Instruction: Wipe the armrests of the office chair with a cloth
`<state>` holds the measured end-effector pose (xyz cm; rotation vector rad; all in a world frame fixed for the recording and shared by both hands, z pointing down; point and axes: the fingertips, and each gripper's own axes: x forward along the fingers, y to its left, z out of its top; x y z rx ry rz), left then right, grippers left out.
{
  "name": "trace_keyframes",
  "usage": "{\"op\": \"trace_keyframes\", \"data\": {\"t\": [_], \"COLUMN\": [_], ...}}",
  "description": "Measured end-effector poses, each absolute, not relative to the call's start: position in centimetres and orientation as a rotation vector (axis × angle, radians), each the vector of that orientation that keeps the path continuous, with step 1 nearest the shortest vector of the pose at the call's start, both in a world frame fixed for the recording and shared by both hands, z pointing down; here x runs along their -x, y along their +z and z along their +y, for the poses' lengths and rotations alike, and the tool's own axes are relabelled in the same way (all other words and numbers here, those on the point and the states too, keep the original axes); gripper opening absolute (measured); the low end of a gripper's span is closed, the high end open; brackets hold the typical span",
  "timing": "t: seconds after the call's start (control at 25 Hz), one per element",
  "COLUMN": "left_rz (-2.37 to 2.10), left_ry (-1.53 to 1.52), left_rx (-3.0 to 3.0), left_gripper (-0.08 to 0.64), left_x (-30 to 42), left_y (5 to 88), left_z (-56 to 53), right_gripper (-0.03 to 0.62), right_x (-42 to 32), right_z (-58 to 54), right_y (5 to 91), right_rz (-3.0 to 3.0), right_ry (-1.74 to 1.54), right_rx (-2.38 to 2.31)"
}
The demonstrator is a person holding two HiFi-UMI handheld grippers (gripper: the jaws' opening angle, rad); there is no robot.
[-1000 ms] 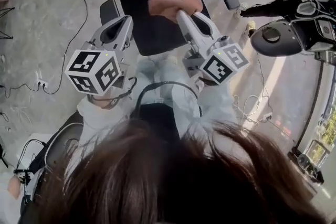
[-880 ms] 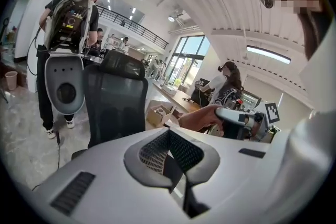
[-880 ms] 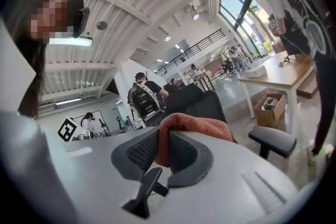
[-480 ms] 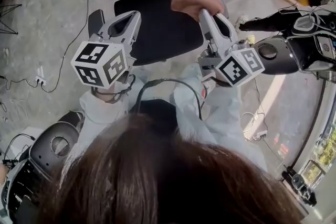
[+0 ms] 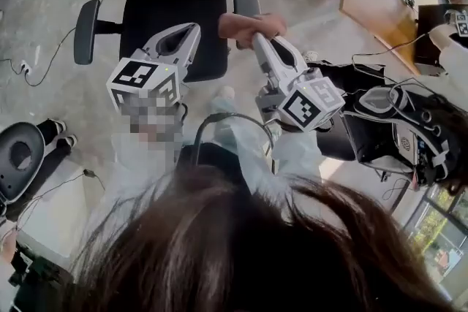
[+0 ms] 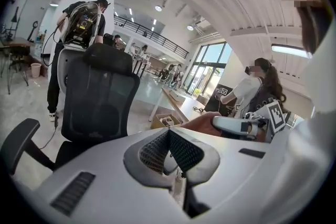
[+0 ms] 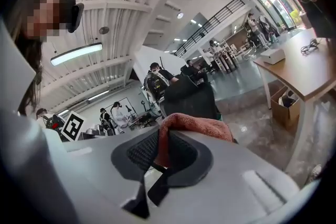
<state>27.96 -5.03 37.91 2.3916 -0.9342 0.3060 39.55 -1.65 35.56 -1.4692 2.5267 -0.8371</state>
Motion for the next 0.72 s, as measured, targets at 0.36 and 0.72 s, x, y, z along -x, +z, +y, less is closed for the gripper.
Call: {"op": "trace_keyframes", "data": {"t": [0.36, 0.72], "left_rz": [-0.988, -0.979], "left_ry": [0.366, 0.441], "left_rx": [-2.29, -2.234], "left_gripper": [0.002, 0.002], "left_x": [-35.9, -39.0], "left_y": [39.4, 42.1], "left_z": [-8.7, -14.0], "right_gripper": [0.038, 0.038], "right_x": [-49.0, -52.4], "right_z": [-8.5, -20.1], "right_y": [40.0, 44.3], "right_rz": [2.509, 2.559], "right_ry": [-1.069, -1.11], "right_rx": [1.443, 1.486]}}
